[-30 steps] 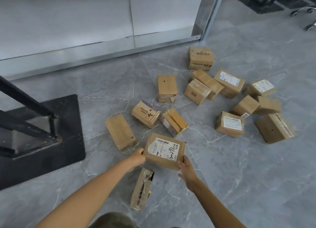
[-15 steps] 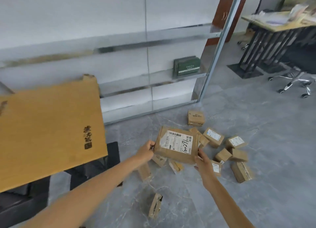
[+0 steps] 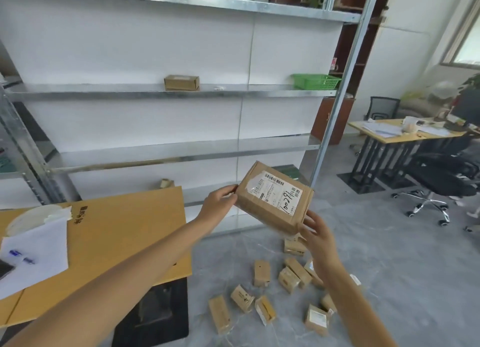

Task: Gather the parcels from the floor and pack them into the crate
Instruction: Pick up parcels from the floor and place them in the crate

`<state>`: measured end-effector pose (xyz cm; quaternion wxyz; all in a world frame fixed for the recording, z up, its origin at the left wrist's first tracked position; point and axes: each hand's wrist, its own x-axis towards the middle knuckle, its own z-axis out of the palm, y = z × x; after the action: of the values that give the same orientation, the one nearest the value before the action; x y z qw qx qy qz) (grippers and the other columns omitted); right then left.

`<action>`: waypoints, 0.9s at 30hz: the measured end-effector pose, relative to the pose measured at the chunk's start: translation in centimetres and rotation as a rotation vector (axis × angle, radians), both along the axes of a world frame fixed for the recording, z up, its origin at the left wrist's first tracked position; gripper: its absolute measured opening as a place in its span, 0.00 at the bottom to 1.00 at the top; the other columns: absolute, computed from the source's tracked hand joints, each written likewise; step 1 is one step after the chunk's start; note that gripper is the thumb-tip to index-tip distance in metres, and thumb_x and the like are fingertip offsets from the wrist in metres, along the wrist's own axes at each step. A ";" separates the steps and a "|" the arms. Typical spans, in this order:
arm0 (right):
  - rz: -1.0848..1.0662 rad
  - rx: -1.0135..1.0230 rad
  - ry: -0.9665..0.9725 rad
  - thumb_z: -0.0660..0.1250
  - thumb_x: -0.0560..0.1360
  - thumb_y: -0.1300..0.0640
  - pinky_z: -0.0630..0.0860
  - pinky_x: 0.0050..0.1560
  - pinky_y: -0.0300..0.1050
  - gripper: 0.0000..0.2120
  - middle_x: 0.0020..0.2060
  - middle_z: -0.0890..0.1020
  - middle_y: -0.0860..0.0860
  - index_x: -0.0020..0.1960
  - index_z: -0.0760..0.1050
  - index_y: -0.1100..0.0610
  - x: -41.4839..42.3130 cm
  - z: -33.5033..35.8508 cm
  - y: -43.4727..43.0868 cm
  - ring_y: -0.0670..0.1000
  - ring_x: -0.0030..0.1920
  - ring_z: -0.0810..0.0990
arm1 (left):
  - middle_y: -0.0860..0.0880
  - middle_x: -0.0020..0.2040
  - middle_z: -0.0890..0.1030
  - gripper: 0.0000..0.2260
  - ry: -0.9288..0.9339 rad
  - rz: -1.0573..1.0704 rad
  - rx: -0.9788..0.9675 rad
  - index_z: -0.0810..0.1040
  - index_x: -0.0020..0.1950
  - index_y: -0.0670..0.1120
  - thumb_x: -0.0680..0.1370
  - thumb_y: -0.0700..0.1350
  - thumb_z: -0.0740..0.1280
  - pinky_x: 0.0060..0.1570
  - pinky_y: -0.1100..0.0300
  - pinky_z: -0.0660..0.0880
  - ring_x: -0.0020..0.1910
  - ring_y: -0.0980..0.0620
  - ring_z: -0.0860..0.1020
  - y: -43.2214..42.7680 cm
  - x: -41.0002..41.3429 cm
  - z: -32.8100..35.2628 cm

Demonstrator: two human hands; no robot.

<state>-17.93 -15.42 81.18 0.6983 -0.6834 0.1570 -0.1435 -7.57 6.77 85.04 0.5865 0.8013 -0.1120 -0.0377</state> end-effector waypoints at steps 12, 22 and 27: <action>0.063 0.234 -0.085 0.65 0.77 0.64 0.78 0.45 0.44 0.19 0.54 0.79 0.53 0.67 0.70 0.53 -7.8 2.8 6.1 0.52 0.56 0.77 | 0.57 0.55 0.72 0.13 -0.120 0.178 -0.152 0.71 0.60 0.55 0.77 0.50 0.67 0.54 0.61 0.71 0.55 0.57 0.72 4.2 -10.5 0.4; 0.175 0.229 -0.056 0.67 0.76 0.59 0.81 0.48 0.46 0.19 0.57 0.78 0.51 0.65 0.70 0.49 -12.5 2.1 9.8 0.52 0.58 0.77 | 0.48 0.64 0.70 0.18 -0.054 0.256 -0.111 0.69 0.67 0.54 0.78 0.53 0.65 0.62 0.46 0.73 0.62 0.50 0.71 8.6 -16.5 0.6; 0.194 0.252 -0.067 0.68 0.75 0.60 0.80 0.36 0.36 0.20 0.53 0.77 0.48 0.63 0.68 0.48 -13.9 2.4 12.2 0.48 0.54 0.78 | 0.58 0.59 0.71 0.24 0.036 0.225 -0.226 0.62 0.72 0.55 0.78 0.54 0.65 0.53 0.55 0.72 0.61 0.54 0.69 9.8 -18.5 1.6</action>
<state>-31.84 -3.20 83.62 0.7938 -0.5973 0.0837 -0.0775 -26.07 16.55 86.65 0.6754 0.7369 -0.0146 0.0266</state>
